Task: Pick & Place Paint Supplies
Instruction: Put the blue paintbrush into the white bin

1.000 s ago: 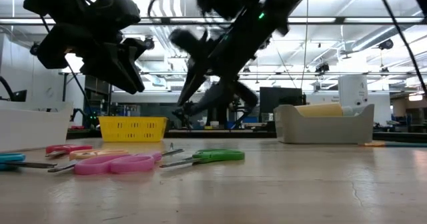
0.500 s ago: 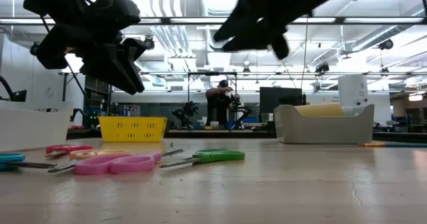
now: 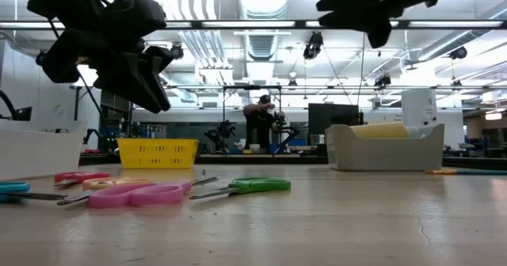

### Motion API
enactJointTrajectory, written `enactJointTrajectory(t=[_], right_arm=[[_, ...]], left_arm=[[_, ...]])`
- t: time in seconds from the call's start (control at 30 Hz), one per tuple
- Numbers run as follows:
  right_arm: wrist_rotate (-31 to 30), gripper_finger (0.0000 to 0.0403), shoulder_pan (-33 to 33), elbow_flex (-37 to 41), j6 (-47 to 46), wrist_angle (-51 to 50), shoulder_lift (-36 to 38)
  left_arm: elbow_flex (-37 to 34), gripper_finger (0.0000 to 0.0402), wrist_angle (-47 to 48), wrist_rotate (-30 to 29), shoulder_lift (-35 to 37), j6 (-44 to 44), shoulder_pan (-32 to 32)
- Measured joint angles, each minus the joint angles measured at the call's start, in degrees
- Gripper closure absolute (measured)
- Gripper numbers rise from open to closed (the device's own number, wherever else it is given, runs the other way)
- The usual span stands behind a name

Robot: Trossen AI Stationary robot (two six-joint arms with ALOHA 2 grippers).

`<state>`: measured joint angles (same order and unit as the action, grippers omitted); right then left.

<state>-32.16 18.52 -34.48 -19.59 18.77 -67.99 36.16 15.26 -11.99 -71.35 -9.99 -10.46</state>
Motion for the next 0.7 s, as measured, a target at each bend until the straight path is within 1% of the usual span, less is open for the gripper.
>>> enactJointTrajectory(t=[0.17, 0.7], right_arm=[[0.0, 0.0254, 0.0, 2.7, 0.2, 0.4, 3.4], [0.2, 0.0254, 0.0, 3.0, 0.1, 1.3, 3.4]], left_arm=[[0.0, 0.0291, 0.0, 0.0, 0.0, 0.0, 0.0], [0.0, 0.0291, 0.0, 0.0, 0.0, 0.0, 0.0]])
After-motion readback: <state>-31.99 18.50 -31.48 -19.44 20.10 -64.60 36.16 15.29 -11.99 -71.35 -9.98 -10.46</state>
